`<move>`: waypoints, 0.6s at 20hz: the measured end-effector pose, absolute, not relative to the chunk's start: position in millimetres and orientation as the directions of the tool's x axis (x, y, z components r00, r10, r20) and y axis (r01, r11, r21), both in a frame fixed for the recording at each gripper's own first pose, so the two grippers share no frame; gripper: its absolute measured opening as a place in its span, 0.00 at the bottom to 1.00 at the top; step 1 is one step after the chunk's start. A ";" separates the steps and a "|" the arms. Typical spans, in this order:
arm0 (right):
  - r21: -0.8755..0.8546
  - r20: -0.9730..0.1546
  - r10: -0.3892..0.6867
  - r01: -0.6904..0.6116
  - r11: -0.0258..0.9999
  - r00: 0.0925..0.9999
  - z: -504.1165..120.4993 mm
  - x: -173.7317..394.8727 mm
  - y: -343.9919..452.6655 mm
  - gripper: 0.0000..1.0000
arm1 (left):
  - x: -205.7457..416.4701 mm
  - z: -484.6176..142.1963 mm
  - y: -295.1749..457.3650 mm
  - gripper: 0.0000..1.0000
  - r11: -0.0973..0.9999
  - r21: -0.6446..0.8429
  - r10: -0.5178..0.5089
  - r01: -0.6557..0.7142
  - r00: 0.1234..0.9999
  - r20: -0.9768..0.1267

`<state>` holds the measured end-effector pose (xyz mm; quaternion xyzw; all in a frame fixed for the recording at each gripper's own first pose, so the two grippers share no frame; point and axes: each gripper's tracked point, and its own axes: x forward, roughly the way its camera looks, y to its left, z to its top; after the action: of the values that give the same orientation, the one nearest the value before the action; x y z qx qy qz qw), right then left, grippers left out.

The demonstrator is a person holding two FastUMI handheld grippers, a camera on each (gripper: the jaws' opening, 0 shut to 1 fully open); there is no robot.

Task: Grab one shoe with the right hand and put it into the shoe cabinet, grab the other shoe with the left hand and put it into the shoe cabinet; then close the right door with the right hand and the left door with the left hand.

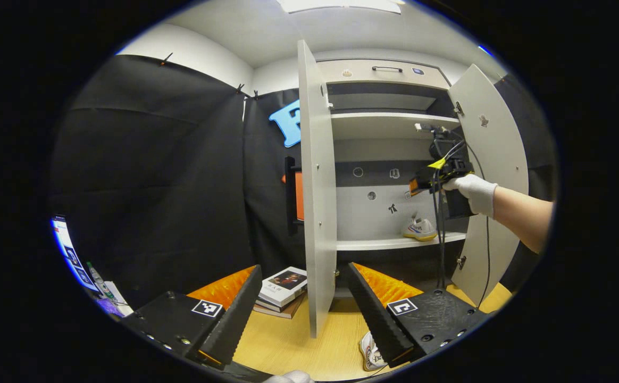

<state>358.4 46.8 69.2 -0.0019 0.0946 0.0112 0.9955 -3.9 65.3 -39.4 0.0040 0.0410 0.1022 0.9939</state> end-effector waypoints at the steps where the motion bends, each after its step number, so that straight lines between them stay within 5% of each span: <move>1: 0.008 -0.154 0.022 -0.021 1.000 0.988 74.8 336.2 43.5 0.99 | -3.2 -39.4 62.7 0.96 0.982 0.014 0.188 -0.188 0.979 -0.077; 7: 0.019 0.002 0.044 -0.044 0.999 0.999 84.7 210.4 19.2 1.00 | -0.9 -37.5 45.0 1.00 0.997 0.025 0.077 -0.076 0.995 -0.061; 12: -0.004 -0.001 0.019 -0.019 1.000 1.000 38.4 118.2 -13.5 1.00 | 0.9 -43.7 22.5 1.00 0.999 0.033 -0.002 0.004 0.998 -0.066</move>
<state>118.2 -13.5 38.4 -0.0020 0.0004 0.0094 1.0000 0.9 22.5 -43.7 0.0168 0.0332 -0.0015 0.9993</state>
